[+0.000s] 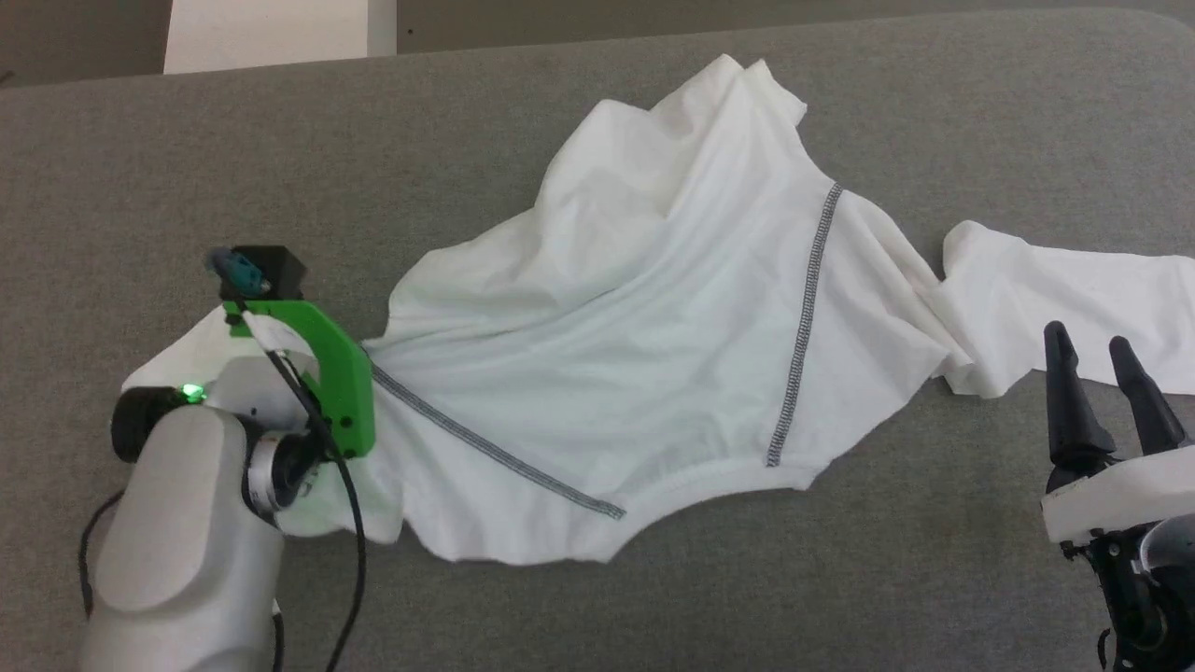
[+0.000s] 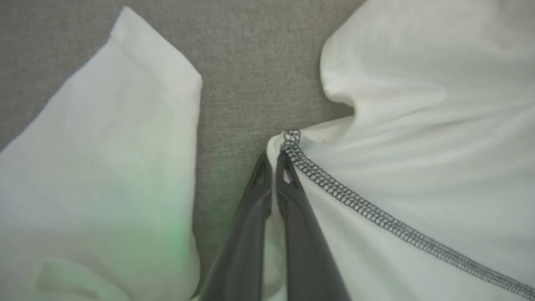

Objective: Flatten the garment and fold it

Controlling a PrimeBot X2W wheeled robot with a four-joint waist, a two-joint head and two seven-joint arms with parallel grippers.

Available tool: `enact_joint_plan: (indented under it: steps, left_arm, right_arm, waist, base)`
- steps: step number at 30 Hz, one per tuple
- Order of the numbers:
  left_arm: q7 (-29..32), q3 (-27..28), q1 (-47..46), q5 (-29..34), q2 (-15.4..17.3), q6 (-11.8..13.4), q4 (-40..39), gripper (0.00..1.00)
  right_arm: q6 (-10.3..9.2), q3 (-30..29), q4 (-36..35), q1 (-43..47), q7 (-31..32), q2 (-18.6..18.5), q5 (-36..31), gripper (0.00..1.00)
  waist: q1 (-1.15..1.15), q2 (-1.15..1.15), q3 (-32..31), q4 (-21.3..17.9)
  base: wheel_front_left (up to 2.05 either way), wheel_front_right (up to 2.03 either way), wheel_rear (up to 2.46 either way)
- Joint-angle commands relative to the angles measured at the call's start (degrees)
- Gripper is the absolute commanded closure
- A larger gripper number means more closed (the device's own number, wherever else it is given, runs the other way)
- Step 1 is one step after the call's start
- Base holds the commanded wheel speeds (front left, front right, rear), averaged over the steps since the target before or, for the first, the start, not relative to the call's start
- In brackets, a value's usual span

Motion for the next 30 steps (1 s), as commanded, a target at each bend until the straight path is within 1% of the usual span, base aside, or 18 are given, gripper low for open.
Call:
enact_joint_plan:
  steps: [1,7,11,12,13,17,21,23,24,25,26,28,30]
  left_arm:
    - [-1.5,0.9,-2.3,0.8,1.2,0.9,1.7,1.00]
    - [-4.8,1.9,-9.8,1.7,2.8,1.3,5.6,1.00]
    - [-7.0,1.9,-12.4,1.8,3.0,1.1,7.9,1.00]
    - [-7.4,1.9,-12.6,1.5,2.7,0.9,8.5,0.87]
    - [-7.8,2.1,-12.7,1.1,2.4,0.8,8.9,0.00]
    - [-11.5,3.2,-11.9,-0.5,2.2,-0.2,8.1,0.00]
    - [-18.6,6.4,-8.5,-3.4,1.7,-1.0,1.8,0.00]
    - [-23.0,8.2,-5.3,-4.6,1.1,-1.2,-2.9,0.00]
    - [-25.3,9.4,-3.0,-5.2,0.6,-0.9,-5.5,0.00]
    - [-26.9,9.6,-0.9,-4.7,0.7,-0.8,-7.4,0.00]
    - [-29.1,10.2,1.7,-4.8,0.1,-0.6,-9.9,0.00]
    - [-31.8,10.8,6.5,-5.0,-1.3,0.0,-13.1,0.00]
    - [-32.8,10.7,11.2,-5.4,-3.1,0.6,-15.5,0.00]
  right_arm:
    - [-0.09,0.4,0.1,-1.0,-0.3,0.0,0.4,0.00]
    - [-0.09,1.6,0.3,-2.4,-0.4,0.0,0.2,0.00]
    - [-0.09,2.0,0.9,-2.6,-0.8,0.0,0.4,0.00]
    - [-0.09,2.0,1.1,-2.6,-0.9,0.0,0.4,0.00]
    - [-0.09,2.0,1.3,-2.6,-1.0,0.0,0.4,0.00]
    - [-0.09,2.3,1.9,-2.5,-0.9,0.0,0.2,0.00]
    - [-0.09,2.5,2.2,-2.1,-0.8,0.0,0.1,0.00]
    - [-0.09,2.7,2.5,-1.7,-0.7,0.0,0.2,0.00]
    - [-0.09,2.8,2.7,-1.5,-0.8,0.0,0.4,0.00]
    - [-0.09,2.9,2.8,-1.3,-0.8,0.0,0.5,0.00]
    - [-0.09,2.9,3.0,-1.1,-0.8,0.0,0.7,0.00]
    - [-0.09,3.1,3.3,-0.7,-0.9,0.0,0.9,0.00]
    - [-0.09,3.2,3.6,-0.4,-1.0,0.0,1.1,0.00]
  waist:
    - [0.00,0.00,1.1,-0.2]
    - [0.00,0.00,3.3,-1.1]
    - [0.00,0.00,3.8,-1.1]
    - [0.00,0.00,3.7,-0.9]
    - [0.00,0.00,3.5,-0.7]
    - [0.00,0.00,2.1,0.3]
    - [0.00,0.00,-0.3,1.6]
    - [0.00,0.00,-1.4,2.3]
    - [0.00,0.00,-2.0,2.7]
    - [0.00,0.00,-2.4,3.0]
    - [0.00,0.00,-2.8,3.4]
    - [0.00,0.00,-3.5,3.9]
    - [0.00,0.00,-4.1,4.3]
  base:
    - [0.00,0.00,0.00]
    - [0.00,0.00,0.00]
    - [0.00,0.00,0.00]
    - [0.00,0.00,0.00]
    - [0.00,0.00,0.00]
    - [0.00,0.00,0.00]
    - [0.00,0.00,0.00]
    - [0.00,0.00,0.00]
    - [0.00,0.00,0.00]
    - [0.00,0.00,0.00]
    - [0.00,0.00,0.00]
    - [0.00,0.00,0.00]
    - [0.00,0.00,0.00]
